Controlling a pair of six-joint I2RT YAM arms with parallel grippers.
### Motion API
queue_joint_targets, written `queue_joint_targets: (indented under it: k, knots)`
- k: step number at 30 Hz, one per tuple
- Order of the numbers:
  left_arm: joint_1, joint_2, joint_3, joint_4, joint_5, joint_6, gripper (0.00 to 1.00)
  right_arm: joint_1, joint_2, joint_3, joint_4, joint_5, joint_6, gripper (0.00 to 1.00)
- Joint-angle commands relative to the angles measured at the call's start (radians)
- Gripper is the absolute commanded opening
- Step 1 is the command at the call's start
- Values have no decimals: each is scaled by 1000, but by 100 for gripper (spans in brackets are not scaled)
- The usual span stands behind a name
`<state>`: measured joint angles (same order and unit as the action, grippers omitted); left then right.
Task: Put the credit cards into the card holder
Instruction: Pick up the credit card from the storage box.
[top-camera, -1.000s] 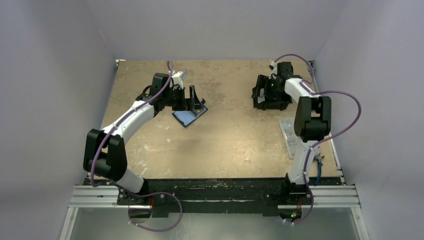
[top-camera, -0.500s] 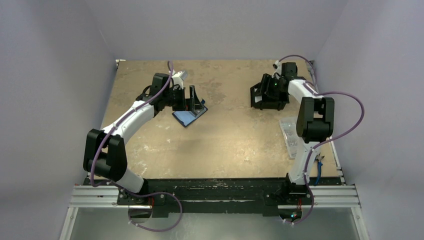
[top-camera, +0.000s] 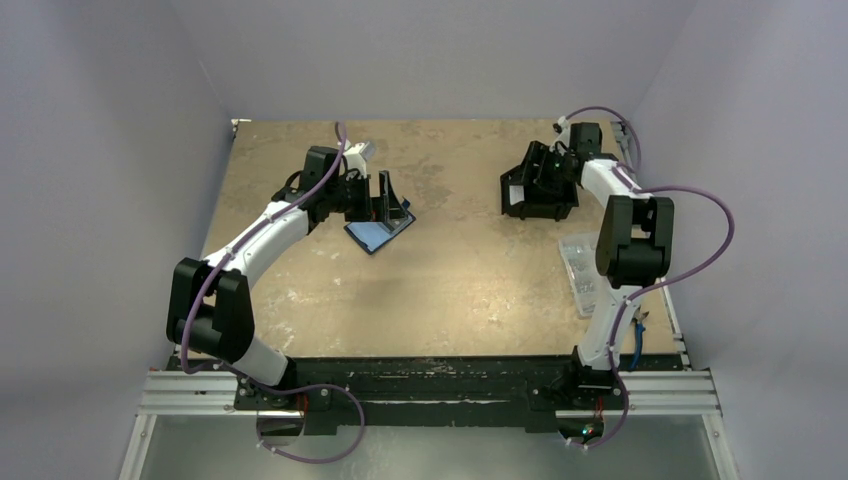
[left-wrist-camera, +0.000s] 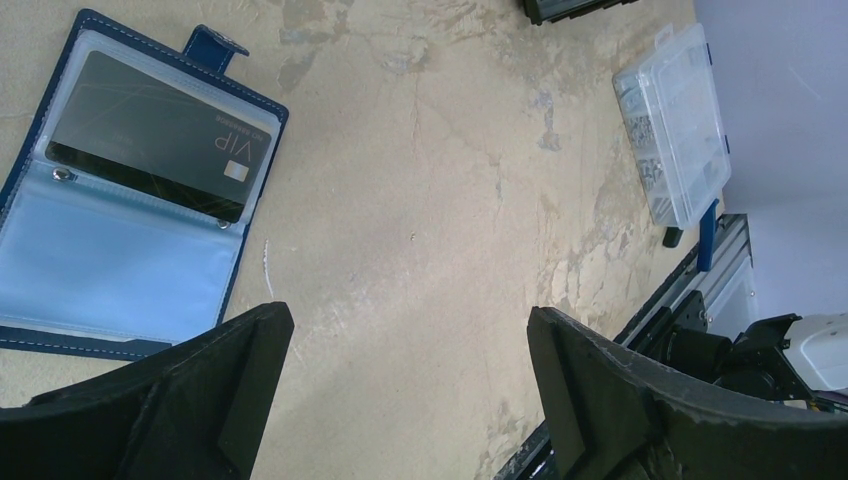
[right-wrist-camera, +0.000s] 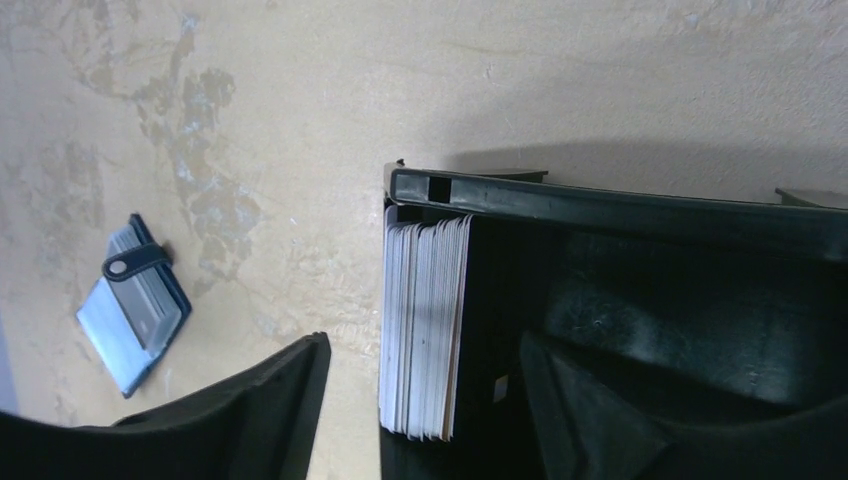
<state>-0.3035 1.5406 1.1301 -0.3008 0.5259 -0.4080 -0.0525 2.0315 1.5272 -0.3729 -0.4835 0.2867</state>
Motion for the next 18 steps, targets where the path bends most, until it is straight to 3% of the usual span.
queue_joint_targets:
  k: [1, 11, 18]
  knots:
    - [-5, -16, -6, 37, 22, 4, 96, 0, -49, 0, 12, 59, -24, 83]
    - [-5, -11, -9, 38, 16, 6, 96, 11, 33, -2, 31, -5, -20, 85]
    - [-5, -8, -9, 38, 15, 6, 96, 10, 23, -11, 62, -85, 4, 67]
